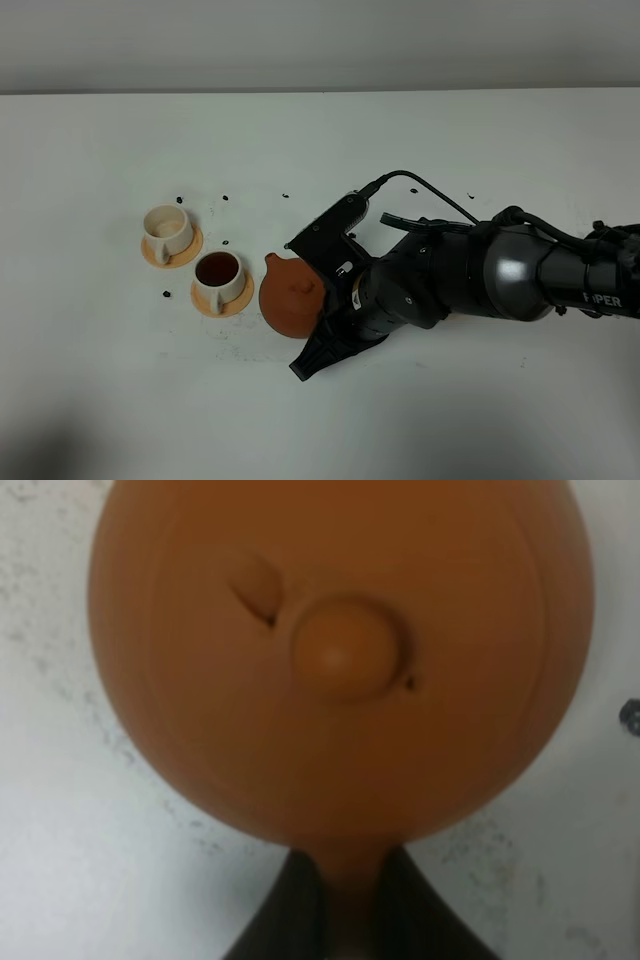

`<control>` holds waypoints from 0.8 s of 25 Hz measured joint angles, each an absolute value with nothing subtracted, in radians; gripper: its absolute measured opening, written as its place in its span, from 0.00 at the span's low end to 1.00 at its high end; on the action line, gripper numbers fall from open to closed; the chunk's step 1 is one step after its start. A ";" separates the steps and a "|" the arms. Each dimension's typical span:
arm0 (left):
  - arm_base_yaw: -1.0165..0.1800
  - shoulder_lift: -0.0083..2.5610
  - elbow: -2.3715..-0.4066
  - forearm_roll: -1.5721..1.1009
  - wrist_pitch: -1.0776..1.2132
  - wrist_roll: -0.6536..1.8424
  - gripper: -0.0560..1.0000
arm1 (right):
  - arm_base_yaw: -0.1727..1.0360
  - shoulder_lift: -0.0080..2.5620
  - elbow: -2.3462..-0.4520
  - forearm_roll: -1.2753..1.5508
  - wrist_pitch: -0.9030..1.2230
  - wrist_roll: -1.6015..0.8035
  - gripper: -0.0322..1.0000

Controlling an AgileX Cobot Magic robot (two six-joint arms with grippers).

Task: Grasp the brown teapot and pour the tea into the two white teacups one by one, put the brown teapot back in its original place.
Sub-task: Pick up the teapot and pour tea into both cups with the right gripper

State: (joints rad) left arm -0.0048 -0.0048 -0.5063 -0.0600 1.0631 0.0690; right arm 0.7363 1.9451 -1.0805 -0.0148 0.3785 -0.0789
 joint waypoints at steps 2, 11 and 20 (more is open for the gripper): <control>-0.005 -0.005 -0.506 -0.060 1.063 0.070 0.40 | 0.736 1.946 -1.094 -0.017 0.396 -0.079 0.15; -0.005 -0.005 -0.506 -0.060 1.063 0.070 0.40 | 0.716 1.965 -1.336 -0.152 0.593 -0.105 0.15; -0.005 -0.005 -0.506 -0.060 1.063 0.070 0.40 | 0.674 2.085 -1.621 -0.373 0.635 -0.175 0.15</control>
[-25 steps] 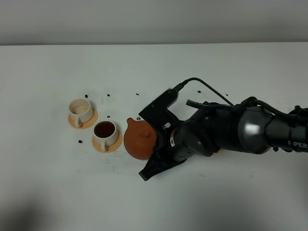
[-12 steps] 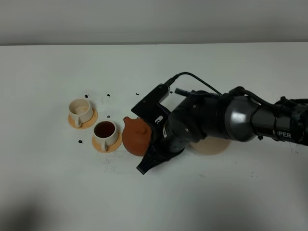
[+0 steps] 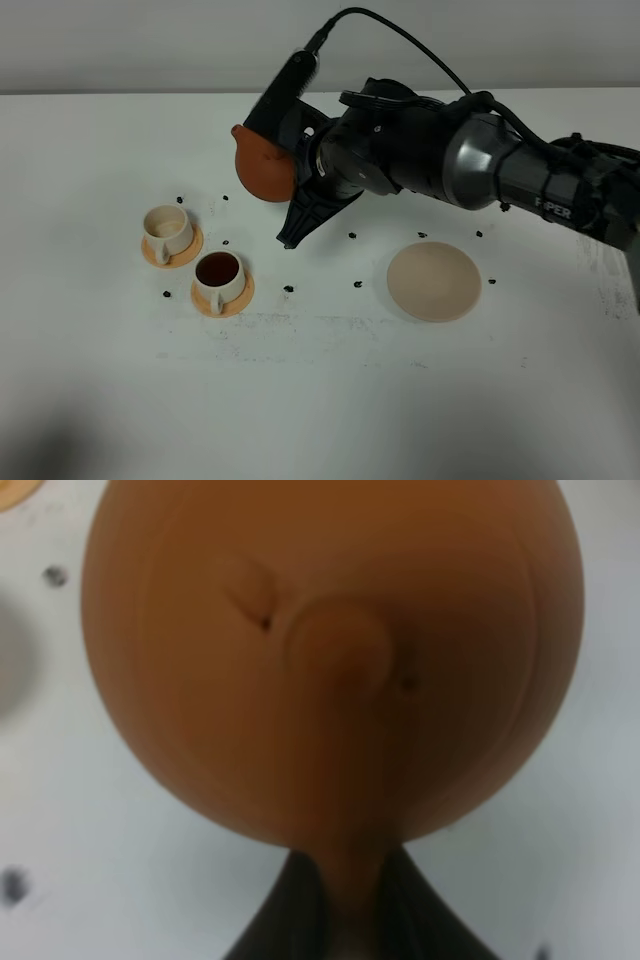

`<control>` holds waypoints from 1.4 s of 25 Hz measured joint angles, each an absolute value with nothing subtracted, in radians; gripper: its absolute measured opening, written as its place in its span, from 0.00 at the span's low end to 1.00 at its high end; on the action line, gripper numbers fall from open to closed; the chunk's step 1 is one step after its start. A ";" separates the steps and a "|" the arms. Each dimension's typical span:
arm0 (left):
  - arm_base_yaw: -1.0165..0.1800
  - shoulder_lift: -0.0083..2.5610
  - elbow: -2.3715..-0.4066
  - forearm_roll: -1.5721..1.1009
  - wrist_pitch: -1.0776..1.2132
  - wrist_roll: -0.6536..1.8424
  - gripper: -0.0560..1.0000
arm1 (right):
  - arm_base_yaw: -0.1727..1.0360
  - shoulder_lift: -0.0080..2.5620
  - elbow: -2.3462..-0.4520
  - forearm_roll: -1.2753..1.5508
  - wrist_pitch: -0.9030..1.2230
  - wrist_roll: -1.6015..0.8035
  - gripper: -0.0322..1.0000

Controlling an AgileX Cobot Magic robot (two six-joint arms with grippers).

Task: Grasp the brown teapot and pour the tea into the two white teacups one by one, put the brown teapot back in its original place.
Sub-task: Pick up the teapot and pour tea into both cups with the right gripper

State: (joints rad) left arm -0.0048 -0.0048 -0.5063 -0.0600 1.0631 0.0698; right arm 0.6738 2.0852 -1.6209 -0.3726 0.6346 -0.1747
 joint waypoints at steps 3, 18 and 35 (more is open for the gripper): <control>-0.005 -0.005 -0.506 -0.060 1.063 0.070 0.40 | 0.678 2.140 -1.696 -0.404 0.636 -0.230 0.15; -0.005 -0.005 -0.506 -0.060 1.063 0.070 0.40 | 0.754 2.316 -1.879 -0.630 0.628 -0.328 0.15; -0.005 -0.005 -0.506 -0.060 1.063 0.070 0.40 | 0.799 2.395 -1.880 -0.876 0.585 -0.327 0.15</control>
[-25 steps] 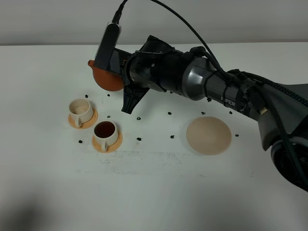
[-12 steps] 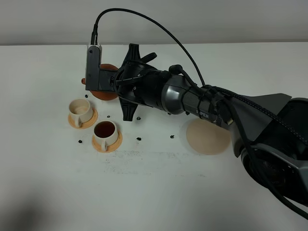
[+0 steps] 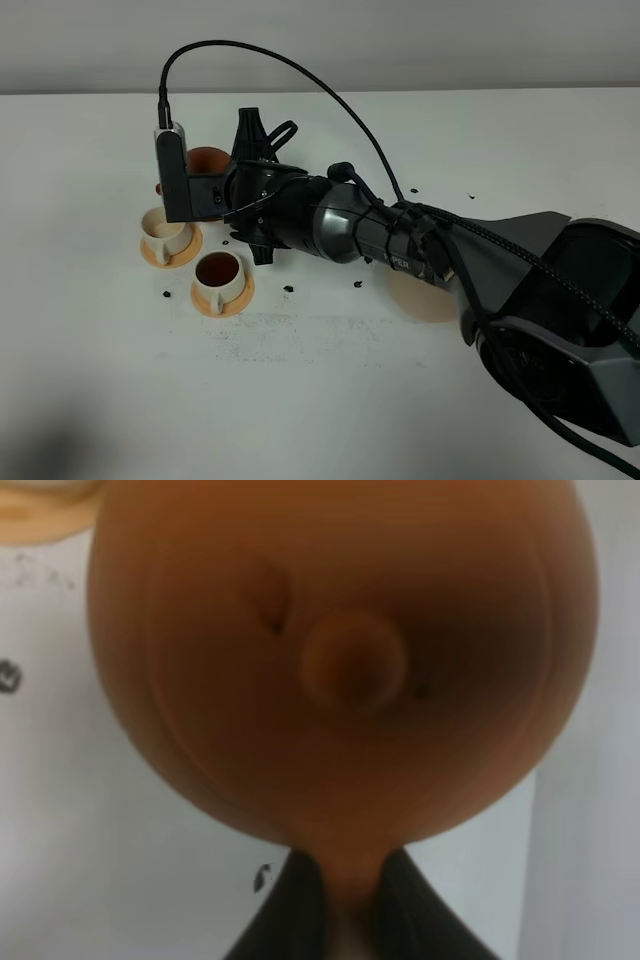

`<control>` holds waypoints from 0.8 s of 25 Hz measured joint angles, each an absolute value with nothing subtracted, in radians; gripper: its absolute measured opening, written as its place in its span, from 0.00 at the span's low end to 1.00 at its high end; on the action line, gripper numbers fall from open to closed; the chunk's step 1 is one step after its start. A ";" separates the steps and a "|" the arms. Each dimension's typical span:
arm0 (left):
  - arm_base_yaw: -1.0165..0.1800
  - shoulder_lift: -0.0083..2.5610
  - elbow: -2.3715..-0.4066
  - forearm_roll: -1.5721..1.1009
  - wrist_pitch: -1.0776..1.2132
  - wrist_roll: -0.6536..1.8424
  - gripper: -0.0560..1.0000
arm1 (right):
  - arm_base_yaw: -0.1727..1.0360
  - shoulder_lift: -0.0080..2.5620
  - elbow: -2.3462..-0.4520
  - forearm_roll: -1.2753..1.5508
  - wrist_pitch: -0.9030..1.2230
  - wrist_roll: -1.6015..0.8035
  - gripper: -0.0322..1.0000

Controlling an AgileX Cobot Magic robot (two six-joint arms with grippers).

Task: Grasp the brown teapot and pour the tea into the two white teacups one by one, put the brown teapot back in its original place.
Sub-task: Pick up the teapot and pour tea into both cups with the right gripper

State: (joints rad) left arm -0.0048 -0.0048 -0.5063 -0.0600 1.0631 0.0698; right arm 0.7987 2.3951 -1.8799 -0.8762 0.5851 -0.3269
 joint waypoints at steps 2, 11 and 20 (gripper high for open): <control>-0.005 -0.005 -0.506 -0.060 1.063 0.070 0.40 | 0.803 2.397 -1.880 -0.910 0.586 -0.327 0.15; -0.005 -0.005 -0.506 -0.060 1.063 0.070 0.40 | 0.811 2.401 -1.880 -1.042 0.601 -0.325 0.15; -0.005 -0.005 -0.506 -0.060 1.063 0.070 0.40 | 0.812 2.403 -1.880 -1.141 0.604 -0.301 0.15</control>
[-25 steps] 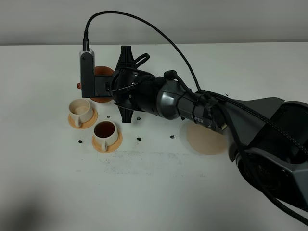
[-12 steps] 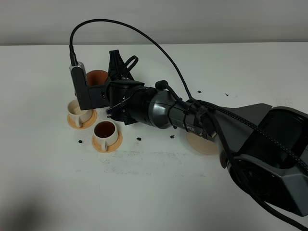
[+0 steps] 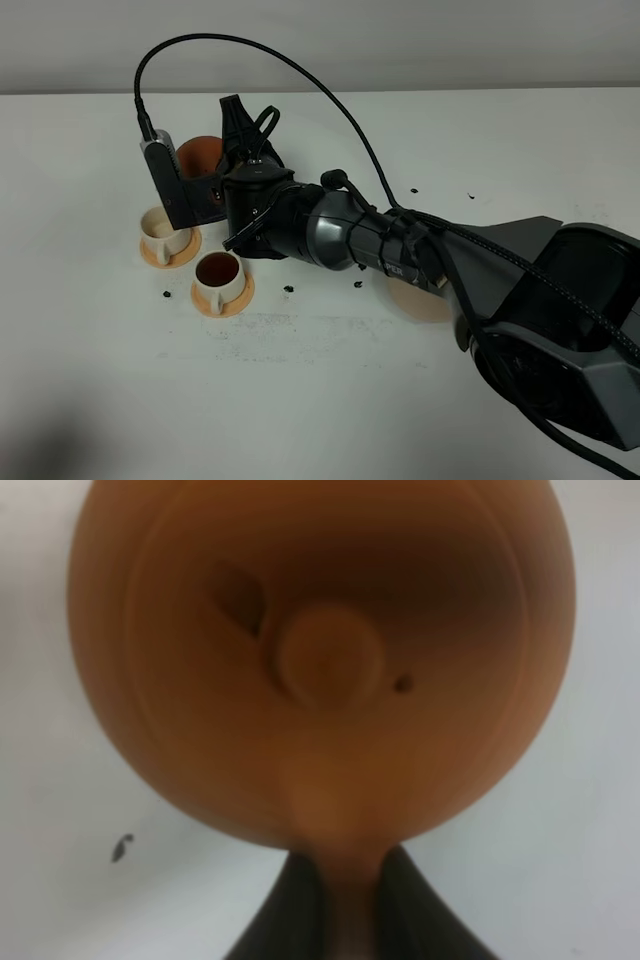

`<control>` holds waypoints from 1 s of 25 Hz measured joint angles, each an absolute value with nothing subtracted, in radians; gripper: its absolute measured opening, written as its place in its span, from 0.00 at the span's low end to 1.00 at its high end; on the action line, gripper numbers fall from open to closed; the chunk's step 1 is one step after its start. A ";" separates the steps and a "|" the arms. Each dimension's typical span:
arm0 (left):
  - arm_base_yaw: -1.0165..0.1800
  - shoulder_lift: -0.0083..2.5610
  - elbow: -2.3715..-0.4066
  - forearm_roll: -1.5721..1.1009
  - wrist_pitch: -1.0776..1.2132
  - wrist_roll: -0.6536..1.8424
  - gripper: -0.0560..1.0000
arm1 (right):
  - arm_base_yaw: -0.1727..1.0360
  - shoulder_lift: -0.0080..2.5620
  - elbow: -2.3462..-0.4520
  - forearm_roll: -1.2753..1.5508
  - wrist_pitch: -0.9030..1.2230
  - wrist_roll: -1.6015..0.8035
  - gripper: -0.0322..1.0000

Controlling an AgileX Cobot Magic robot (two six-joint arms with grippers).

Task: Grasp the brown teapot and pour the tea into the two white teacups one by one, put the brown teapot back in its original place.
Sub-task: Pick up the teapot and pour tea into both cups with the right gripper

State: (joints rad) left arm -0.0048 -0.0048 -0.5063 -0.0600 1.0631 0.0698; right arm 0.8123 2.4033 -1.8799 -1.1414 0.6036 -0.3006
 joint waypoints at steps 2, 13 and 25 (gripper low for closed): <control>-0.005 -0.005 -0.506 -0.060 1.063 0.070 0.40 | 0.813 2.403 -1.880 -1.173 0.605 -0.288 0.15; -0.005 -0.005 -0.506 -0.060 1.063 0.070 0.40 | 0.817 2.415 -1.865 -1.293 0.616 -0.275 0.15; -0.005 -0.005 -0.506 -0.060 1.063 0.070 0.40 | 0.836 2.425 -1.858 -1.365 0.634 -0.275 0.15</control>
